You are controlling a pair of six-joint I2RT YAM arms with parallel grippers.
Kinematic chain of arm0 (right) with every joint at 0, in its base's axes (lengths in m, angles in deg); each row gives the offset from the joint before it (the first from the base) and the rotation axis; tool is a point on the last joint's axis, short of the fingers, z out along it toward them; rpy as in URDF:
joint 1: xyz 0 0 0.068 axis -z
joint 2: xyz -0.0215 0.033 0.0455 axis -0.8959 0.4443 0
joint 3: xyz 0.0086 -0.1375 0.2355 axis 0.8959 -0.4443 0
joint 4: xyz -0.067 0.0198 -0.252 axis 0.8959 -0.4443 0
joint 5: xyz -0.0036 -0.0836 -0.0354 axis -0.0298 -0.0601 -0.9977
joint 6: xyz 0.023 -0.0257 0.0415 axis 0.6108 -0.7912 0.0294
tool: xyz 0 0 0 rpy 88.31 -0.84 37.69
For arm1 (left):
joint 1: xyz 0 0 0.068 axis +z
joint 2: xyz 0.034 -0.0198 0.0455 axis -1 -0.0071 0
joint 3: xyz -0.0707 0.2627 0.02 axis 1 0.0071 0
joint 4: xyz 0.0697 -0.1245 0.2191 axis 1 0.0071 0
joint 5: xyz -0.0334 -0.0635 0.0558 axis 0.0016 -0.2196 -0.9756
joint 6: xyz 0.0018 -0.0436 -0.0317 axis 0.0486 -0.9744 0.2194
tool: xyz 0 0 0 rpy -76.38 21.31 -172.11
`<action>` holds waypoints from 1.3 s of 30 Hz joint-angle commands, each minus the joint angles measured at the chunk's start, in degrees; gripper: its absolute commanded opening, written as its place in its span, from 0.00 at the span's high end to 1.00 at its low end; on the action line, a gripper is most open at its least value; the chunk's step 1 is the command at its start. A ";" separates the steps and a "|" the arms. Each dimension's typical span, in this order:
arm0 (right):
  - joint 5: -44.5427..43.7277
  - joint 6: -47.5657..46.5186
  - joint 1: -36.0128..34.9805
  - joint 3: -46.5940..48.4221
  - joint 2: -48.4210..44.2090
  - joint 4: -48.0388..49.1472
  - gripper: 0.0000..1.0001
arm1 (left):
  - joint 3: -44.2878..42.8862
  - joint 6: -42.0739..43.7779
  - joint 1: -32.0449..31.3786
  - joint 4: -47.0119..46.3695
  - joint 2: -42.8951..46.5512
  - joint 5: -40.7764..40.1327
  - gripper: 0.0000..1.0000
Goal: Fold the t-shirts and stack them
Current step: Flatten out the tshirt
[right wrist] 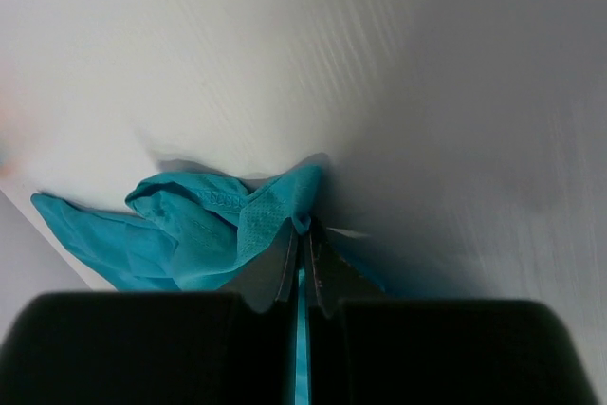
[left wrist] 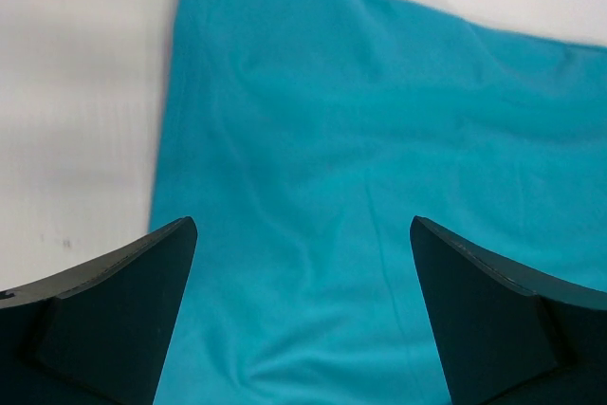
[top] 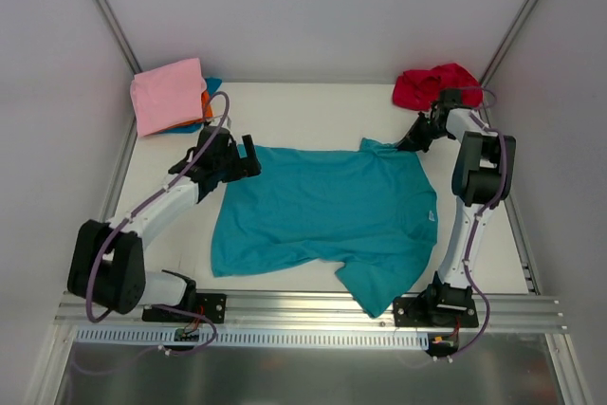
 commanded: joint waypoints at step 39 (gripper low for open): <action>0.22 -0.67 0.37 -3.25 -8.88 0.81 0.99 | -27.24 7.01 18.39 -4.12 -41.55 28.44 0.12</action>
